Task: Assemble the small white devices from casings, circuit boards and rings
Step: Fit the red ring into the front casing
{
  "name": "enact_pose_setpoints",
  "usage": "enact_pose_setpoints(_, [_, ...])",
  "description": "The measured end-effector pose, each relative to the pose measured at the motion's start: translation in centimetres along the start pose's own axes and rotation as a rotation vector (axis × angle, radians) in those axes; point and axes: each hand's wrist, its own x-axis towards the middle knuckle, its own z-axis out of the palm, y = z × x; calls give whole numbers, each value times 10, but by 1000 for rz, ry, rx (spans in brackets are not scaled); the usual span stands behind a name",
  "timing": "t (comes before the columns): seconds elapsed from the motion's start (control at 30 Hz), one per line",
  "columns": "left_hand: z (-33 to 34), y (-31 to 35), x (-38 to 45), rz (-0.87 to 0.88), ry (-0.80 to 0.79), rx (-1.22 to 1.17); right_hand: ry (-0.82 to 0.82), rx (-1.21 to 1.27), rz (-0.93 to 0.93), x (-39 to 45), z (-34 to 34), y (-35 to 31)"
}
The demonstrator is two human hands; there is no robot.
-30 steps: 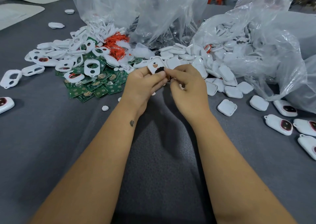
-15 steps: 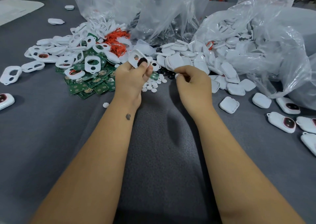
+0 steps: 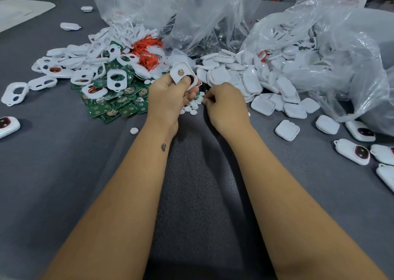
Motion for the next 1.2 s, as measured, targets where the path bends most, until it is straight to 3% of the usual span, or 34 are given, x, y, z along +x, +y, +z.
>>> enact_pose_setpoints(0.17, [3, 0, -4, -20, -69, 9, 136, 645, 196, -10, -14, 9])
enact_pose_setpoints(0.3, [8, -2, -8, -27, -152, 84, 117, 1144, 301, -16, -27, 12])
enact_pose_setpoints(0.43, [10, -4, -8, -27, -200, 138, 114, 1357, 296, -18, -33, 10])
enact_pose_setpoints(0.67, [14, -4, -13, -26, -279, 147, 140, 1269, 229, -19, -35, 7])
enact_pose_setpoints(0.87, [14, -5, -11, -46, -317, 194, 292, 868, 102, -19, -34, 9])
enact_pose_setpoints(1.2, [10, -4, -12, -54, -407, 159, 320, 414, -131, -20, -25, 9])
